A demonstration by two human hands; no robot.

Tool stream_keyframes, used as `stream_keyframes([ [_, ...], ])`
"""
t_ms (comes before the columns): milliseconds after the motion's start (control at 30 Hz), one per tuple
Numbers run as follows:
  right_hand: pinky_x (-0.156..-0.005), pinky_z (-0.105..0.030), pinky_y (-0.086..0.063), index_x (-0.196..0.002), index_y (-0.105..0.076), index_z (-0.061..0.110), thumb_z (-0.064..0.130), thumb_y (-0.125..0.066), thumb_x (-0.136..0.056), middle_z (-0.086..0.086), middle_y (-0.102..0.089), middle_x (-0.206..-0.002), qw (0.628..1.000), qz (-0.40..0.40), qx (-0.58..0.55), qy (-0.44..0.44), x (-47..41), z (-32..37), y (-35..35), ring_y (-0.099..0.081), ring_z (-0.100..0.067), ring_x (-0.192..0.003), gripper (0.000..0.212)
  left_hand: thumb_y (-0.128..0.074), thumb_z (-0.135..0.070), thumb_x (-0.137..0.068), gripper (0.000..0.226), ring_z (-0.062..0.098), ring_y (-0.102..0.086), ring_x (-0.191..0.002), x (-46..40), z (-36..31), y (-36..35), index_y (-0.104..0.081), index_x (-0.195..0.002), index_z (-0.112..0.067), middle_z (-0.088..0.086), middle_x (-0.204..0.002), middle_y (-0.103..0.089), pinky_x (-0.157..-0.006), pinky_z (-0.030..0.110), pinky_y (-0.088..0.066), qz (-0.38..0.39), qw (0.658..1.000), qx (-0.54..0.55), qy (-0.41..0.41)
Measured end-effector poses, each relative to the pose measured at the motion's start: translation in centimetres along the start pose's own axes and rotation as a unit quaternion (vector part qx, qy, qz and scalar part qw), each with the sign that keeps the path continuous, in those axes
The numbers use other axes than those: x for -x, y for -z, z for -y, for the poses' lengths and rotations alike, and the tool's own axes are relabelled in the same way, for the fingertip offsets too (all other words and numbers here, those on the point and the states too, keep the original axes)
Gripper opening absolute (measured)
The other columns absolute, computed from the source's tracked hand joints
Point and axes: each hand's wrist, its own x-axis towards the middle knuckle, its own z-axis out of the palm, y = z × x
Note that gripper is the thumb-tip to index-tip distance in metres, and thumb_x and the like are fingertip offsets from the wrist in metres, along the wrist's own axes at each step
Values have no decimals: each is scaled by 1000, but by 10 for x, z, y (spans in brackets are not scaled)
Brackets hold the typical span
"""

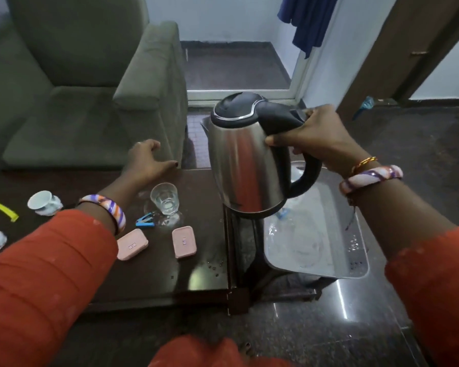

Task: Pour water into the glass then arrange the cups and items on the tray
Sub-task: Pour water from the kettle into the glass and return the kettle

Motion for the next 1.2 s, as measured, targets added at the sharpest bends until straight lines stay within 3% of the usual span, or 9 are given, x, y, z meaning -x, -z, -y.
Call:
stream_keyframes([
  [100,-69,-48,-56,-79,-70,0,37,-85,-53,-18,-72,-81,999,23,25,-7,-22,9,-53,-67,-25,-72,48,-82,-35,-63,78,35,-50,-121,-11,46,-2,-51,-126,-1,23,-128,-55,-103,41,-43,28,998,-38,39],
  [233,-50,-32,-43,-51,-55,14,40,-86,-53,-7,-60,-59,995,62,61,-41,-53,3,-124,-53,-17,-54,40,-85,-38,-56,93,38,-47,-123,-25,95,-18,-43,-130,1,26,-132,-49,-102,43,-42,65,991,-45,103],
  [367,-46,-23,-44,-54,-65,11,45,-85,-52,-3,-66,-57,992,77,82,-63,-80,-11,-172,-56,-7,-48,39,-86,-36,-55,99,37,-45,-125,-44,133,-47,-37,-133,0,24,-134,-47,-104,44,-40,140,983,-44,113],
  [500,-33,-6,-30,-42,-55,24,51,-82,-51,15,-55,-44,987,94,115,-61,-99,-20,-197,-46,10,-32,40,-85,-38,-53,92,37,-40,-127,-65,153,-72,-41,-127,-3,22,-132,-46,-104,42,-39,180,978,-48,94],
  [633,-35,-17,-28,-36,-43,19,57,-78,-49,11,-38,-32,974,102,195,-50,-113,-25,-208,-37,-2,-30,54,-85,-32,-56,98,37,-37,-130,-81,159,-92,-34,-133,0,23,-137,-41,-107,41,-32,214,973,-53,70],
  [733,-43,-26,-33,-43,-50,15,61,-76,-50,7,-42,-41,956,142,253,-35,-123,-23,-214,-42,-9,-41,53,-85,-31,-57,88,38,-46,-122,-90,162,-99,-41,-125,2,24,-128,-50,-100,39,-37,236,967,-73,56],
  [967,-52,-27,-35,-63,-63,11,63,-74,-52,-1,-54,-53,918,204,340,6,-131,-16,-227,-57,-24,-58,54,-78,-32,-67,61,39,-55,-112,-94,169,-104,-54,-116,-4,22,-118,-58,-94,41,-47,250,965,-77,33],
  [1067,-54,-28,-36,-70,-66,11,63,-73,-54,-3,-58,-60,911,208,356,16,-133,-15,-230,-58,-25,-63,55,-78,-28,-67,64,39,-54,-114,-93,173,-109,-53,-119,-4,22,-120,-59,-95,41,-45,241,968,-50,42],
  [1200,-57,-27,-34,-64,-62,11,62,-73,-56,6,-44,-52,902,226,368,26,-135,-12,-235,-51,-24,-60,52,-84,-23,-59,79,37,-53,-116,-92,176,-114,-50,-127,-2,24,-124,-58,-98,41,-43,233,971,-33,52],
])
